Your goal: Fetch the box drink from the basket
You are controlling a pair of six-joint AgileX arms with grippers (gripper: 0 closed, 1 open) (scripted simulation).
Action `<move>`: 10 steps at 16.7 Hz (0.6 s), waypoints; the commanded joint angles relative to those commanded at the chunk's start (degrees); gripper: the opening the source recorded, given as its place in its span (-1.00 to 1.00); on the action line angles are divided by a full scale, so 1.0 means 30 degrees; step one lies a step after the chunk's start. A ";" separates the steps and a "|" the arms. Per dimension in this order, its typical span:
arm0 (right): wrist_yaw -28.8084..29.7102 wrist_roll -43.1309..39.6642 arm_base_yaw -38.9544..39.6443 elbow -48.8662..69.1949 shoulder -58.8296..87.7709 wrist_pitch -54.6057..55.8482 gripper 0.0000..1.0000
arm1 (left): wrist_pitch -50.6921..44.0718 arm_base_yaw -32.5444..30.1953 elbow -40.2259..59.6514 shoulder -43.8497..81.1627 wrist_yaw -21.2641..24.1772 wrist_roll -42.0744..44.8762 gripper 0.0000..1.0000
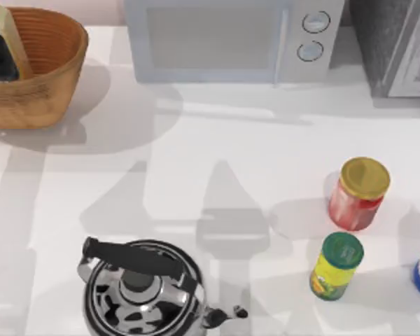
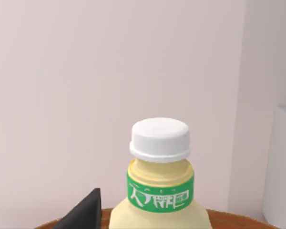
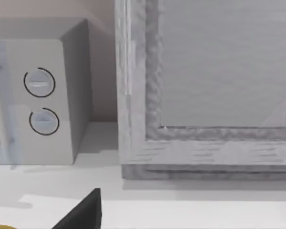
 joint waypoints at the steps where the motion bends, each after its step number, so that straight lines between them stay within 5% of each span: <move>1: 0.0000 0.0000 0.0000 0.0000 0.0000 0.0000 1.00 | 0.0923 0.0099 0.0596 0.1658 0.0139 -0.0001 1.00; 10: 0.0000 0.0000 0.0000 0.0000 0.0000 0.0000 1.00 | 0.5914 0.0813 0.3969 1.1417 0.1112 -0.0048 1.00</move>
